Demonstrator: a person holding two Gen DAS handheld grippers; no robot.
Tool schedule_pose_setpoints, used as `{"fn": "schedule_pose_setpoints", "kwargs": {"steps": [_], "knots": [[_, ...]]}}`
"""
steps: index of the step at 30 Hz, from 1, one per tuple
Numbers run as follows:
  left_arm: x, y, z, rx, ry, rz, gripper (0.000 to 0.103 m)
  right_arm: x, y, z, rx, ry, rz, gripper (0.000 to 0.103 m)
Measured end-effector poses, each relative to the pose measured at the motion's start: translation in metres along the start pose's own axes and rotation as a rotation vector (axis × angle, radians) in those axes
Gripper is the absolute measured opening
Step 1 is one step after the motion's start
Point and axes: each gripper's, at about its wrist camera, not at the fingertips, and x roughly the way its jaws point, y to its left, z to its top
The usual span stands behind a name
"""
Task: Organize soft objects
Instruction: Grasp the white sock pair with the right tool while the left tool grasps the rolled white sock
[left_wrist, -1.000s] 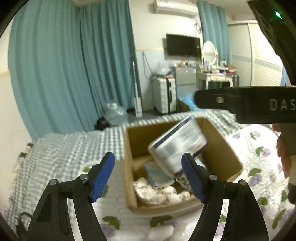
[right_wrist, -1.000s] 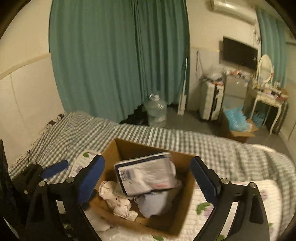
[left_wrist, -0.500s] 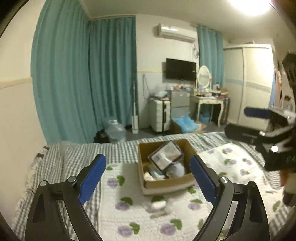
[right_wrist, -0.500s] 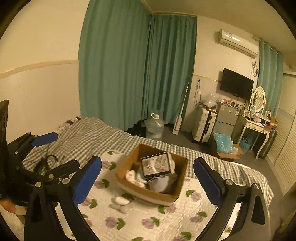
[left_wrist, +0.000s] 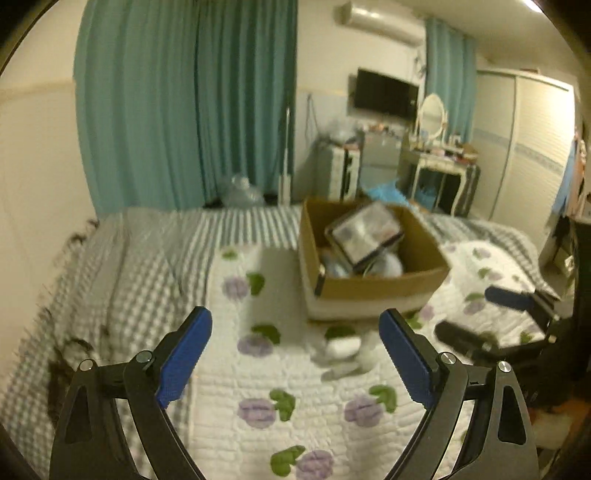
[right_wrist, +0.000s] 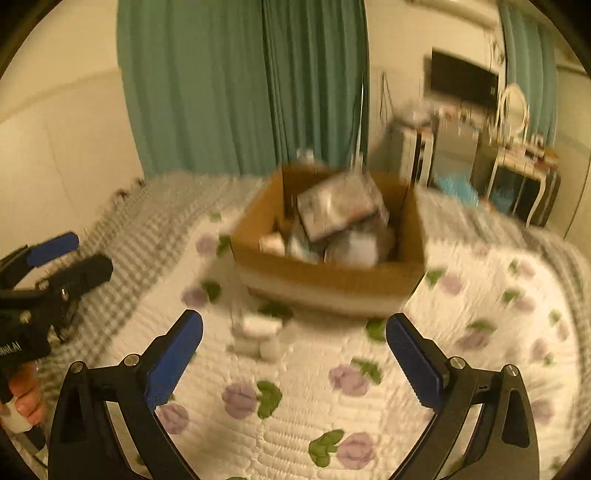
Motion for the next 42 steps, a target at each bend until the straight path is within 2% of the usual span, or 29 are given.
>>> {"fn": "schedule_pose_setpoints", "kwargs": {"steps": [4,7,10,16,18,24,29,34,42], "knots": [[0.044,0.002,-0.026,0.034,0.038,0.016,0.093,0.051,0.000,-0.022,-0.002,0.082,-0.011,0.100],[0.072,0.008,-0.040,0.032,0.065,-0.020,0.093,0.086,0.003,-0.034,-0.023,0.131,-0.020,0.086],[0.096,0.010,-0.046,0.035,0.117,-0.003,0.093,0.109,0.005,-0.041,-0.009,0.164,0.023,0.077],[0.111,0.013,-0.054,0.048,0.143,0.033,0.093,0.136,0.006,-0.045,0.016,0.181,0.090,0.062],[0.115,0.013,-0.056,0.050,0.162,0.039,0.092,0.141,0.007,-0.043,0.027,0.182,0.114,0.049],[0.114,0.006,-0.059,0.071,0.168,0.036,0.092,0.145,0.007,-0.044,0.048,0.184,0.166,0.036],[0.111,-0.002,-0.063,0.097,0.172,0.036,0.092,0.135,-0.001,-0.045,0.101,0.154,0.205,0.033],[0.110,-0.010,-0.066,0.103,0.189,0.020,0.092,0.112,-0.019,-0.044,0.141,0.120,0.182,0.033],[0.128,-0.040,-0.060,0.080,0.236,-0.048,0.092,0.088,-0.056,-0.032,0.150,0.047,-0.005,0.033]]}}
